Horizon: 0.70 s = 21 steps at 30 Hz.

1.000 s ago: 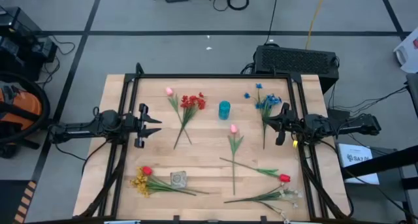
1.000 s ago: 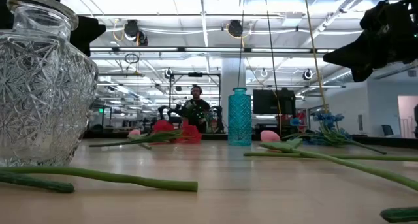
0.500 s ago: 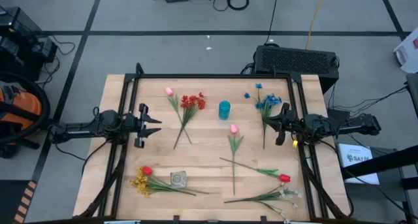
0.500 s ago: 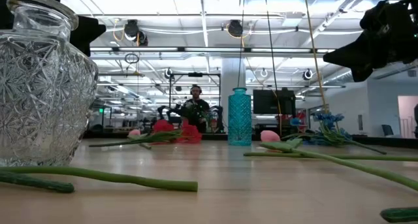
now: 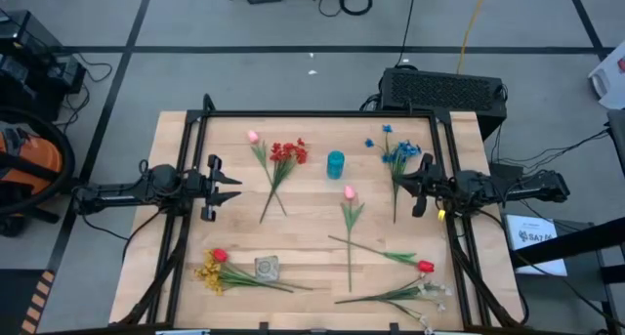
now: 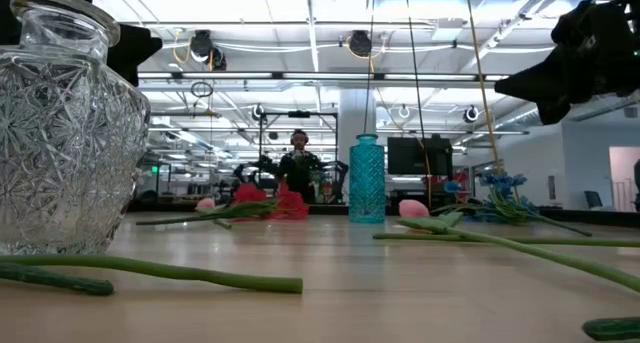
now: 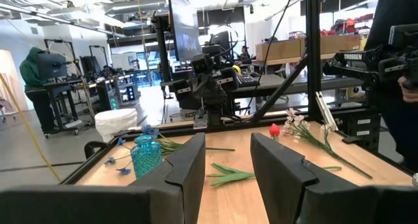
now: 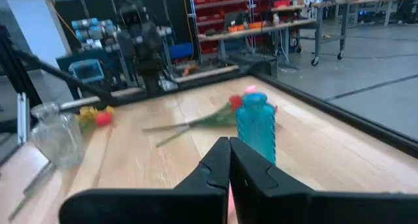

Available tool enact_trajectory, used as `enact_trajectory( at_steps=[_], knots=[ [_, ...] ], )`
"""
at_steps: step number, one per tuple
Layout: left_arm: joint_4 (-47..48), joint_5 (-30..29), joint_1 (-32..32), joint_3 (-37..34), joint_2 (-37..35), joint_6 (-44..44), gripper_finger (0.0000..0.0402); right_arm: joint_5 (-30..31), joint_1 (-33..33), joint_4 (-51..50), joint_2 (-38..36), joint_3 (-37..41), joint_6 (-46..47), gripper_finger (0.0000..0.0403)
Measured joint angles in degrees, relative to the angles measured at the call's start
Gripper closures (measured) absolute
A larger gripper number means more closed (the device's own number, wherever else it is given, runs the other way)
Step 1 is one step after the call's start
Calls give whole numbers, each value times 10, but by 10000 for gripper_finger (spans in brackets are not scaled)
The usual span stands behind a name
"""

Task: Sort flowers into vase by color
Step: Put the right pink tulip into the blue vase

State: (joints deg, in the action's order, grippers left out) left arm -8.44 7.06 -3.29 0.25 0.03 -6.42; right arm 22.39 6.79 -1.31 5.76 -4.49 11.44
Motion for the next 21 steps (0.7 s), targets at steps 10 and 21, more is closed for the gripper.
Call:
enact_trajectory(
  at_steps=[10,21],
  knots=[
    [0,0,0,0,0,0,269,0,-1,69,77,-55,-98,403],
    [0,0,0,0,0,0,269,34,-50,-160,393,-312,-1,403]
  ],
)
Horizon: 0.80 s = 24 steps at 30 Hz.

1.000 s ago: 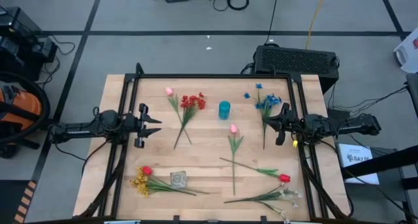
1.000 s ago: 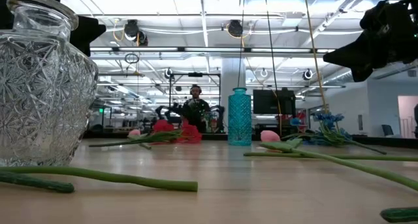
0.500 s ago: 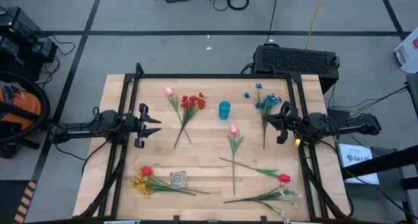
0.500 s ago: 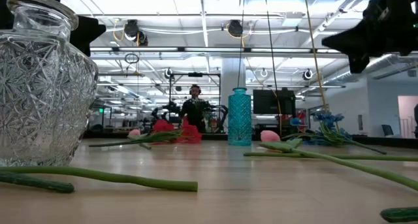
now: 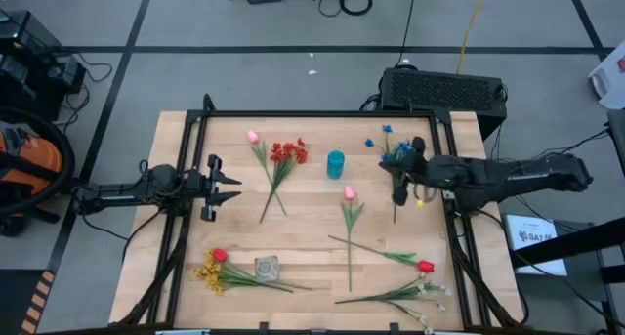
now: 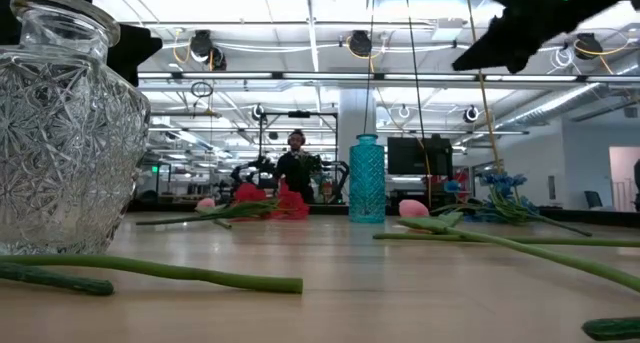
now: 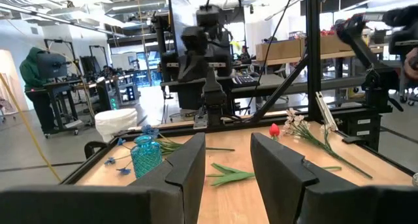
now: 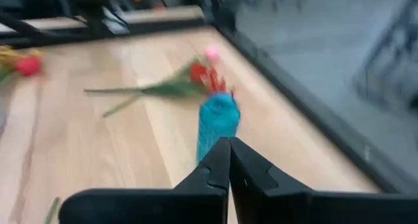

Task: Sort flowers into vase by color
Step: Put the right pink tulip into the blue vase

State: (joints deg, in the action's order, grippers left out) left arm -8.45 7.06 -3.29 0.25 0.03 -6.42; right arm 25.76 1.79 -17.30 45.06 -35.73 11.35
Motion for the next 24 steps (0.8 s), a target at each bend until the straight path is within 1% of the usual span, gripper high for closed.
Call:
enact_trajectory(
  at_steps=[5,15,20,24],
  knots=[
    [0,0,0,0,0,0,269,-3,-8,-106,106,-96,164,403],
    [0,0,0,0,0,0,269,-12,-8,-282,300,-265,393,403],
    [0,0,0,0,0,0,269,-68,-16,-292,375,-293,469,400],
    [0,0,0,0,0,0,269,-120,-23,-294,428,-294,519,380]
  ],
)
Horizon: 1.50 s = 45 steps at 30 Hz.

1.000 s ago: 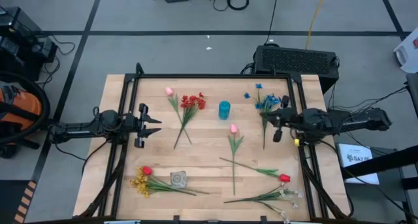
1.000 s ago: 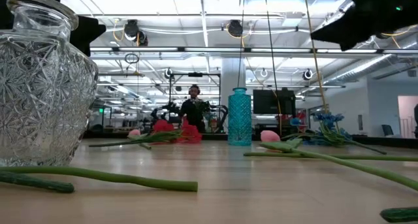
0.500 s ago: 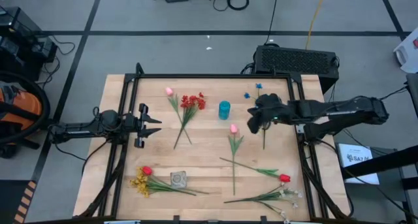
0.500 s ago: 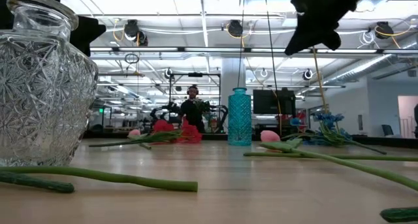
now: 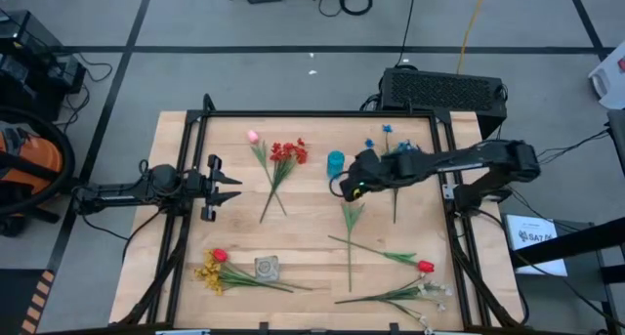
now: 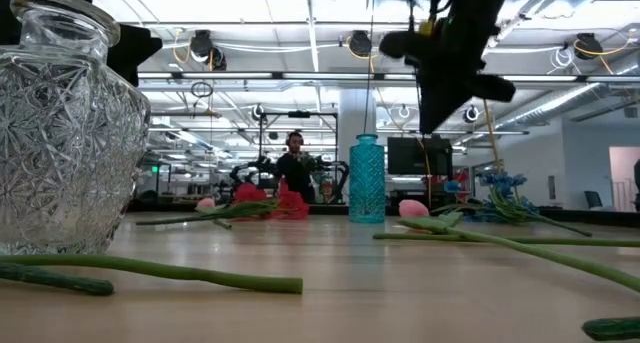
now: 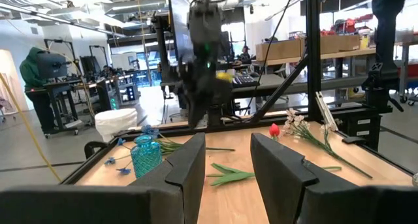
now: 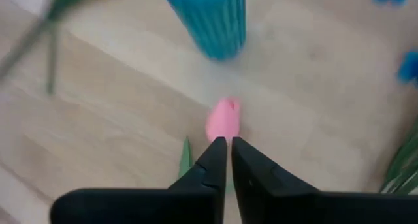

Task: Sort flowers into vase by color
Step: Put the right pink tulip into the blue vase

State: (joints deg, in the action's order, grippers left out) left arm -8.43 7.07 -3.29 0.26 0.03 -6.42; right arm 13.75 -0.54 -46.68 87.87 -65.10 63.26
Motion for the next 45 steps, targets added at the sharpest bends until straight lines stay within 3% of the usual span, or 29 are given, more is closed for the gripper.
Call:
enact_trajectory(
  at_steps=[13,22,26,34,40,45],
  knots=[
    [0,0,0,0,0,0,269,-84,21,26,133,0,102,266],
    [0,0,0,0,0,0,269,-97,29,68,189,0,109,235],
    [0,0,0,0,0,0,269,-107,29,85,198,0,87,259],
    [0,0,0,0,0,0,269,-80,28,139,196,0,68,392],
    [1,0,0,0,0,0,269,-80,28,106,134,1,65,397],
    [5,0,0,0,0,0,269,-65,29,24,20,1,68,399]
  ],
)
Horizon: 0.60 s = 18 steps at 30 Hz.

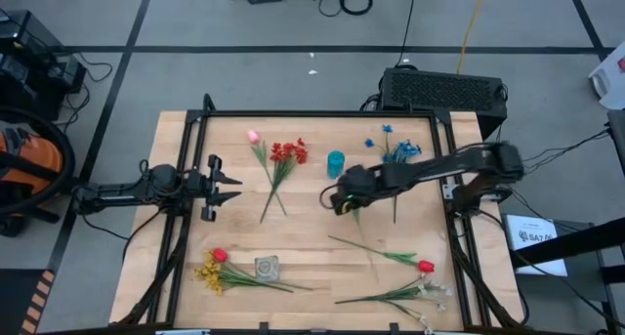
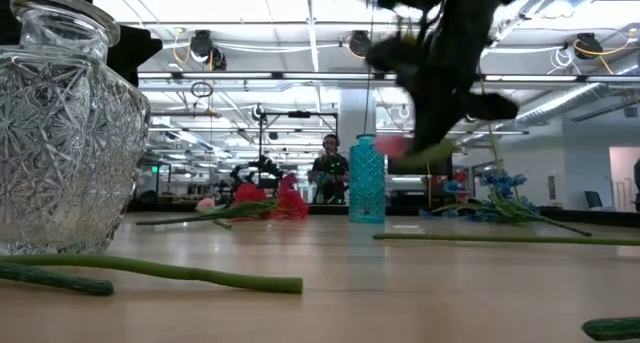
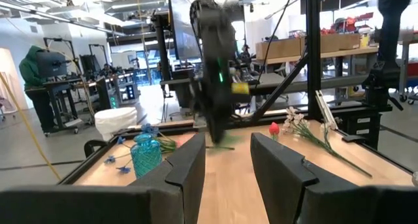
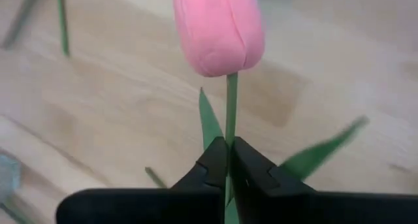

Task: Sort flowers into vase by color
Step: Put the right pink tulip into the blue vase

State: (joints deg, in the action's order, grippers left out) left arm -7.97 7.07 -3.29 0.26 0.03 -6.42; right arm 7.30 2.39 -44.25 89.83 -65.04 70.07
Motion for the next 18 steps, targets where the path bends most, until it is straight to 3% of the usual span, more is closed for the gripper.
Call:
enact_trajectory(
  at_steps=[5,10,14,18],
  knots=[
    [-1,0,0,0,0,0,269,127,-1,-76,-116,0,9,400],
    [-1,0,0,0,0,0,269,284,-16,-18,-189,0,-89,402],
    [-1,0,0,0,0,0,269,316,-58,69,-204,0,-195,402],
    [-1,0,0,0,0,0,269,307,-122,156,-198,0,-319,402]
  ],
)
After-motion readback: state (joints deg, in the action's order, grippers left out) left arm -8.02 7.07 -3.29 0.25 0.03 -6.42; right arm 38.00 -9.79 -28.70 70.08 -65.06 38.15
